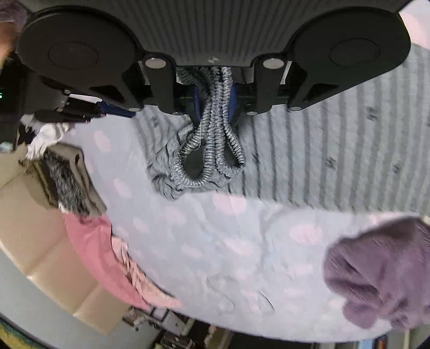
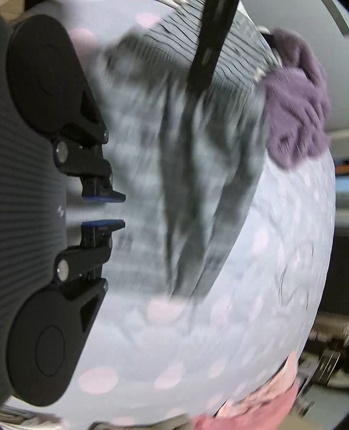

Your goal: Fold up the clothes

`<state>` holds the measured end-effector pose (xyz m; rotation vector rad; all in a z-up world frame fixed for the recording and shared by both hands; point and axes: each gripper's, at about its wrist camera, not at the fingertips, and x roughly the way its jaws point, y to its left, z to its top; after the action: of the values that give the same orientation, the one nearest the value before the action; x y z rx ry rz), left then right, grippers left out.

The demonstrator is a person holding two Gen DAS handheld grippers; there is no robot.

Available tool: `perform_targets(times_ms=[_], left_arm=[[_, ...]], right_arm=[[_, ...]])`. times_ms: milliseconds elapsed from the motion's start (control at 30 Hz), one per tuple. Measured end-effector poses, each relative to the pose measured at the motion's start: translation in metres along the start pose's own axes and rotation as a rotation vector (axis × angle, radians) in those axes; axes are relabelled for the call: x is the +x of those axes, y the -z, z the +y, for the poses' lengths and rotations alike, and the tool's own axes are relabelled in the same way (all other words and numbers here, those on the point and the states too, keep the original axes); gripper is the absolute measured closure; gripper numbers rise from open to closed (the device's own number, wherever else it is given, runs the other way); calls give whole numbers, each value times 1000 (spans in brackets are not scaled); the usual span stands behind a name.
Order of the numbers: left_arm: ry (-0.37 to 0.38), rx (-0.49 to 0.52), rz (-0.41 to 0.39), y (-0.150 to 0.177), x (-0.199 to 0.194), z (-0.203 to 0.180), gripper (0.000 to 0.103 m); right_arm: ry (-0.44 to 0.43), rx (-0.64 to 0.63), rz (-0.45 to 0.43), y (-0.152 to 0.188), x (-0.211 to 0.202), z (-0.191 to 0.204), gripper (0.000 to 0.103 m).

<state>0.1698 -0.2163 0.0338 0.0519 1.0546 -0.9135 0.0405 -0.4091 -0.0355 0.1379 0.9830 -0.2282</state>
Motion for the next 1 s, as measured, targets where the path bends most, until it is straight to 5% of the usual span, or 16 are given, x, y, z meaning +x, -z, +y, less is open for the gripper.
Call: perform_targets(times_ms=[233,467,800,1000], left_arm=[[-126,35,-31,-26,-81,40,85],[-275,29,-30,-31,-134,105,85],[-410,-98,21,-62,-98,230,85],[-444,-193,-6,-42,-70,276,82]], right_arm=[[49,135,20,-3,2,-24,87],[30,79,31,2,9,-15,87],[7,47,47,-2,23,0,87],[0,22,72,2,35,5,87]])
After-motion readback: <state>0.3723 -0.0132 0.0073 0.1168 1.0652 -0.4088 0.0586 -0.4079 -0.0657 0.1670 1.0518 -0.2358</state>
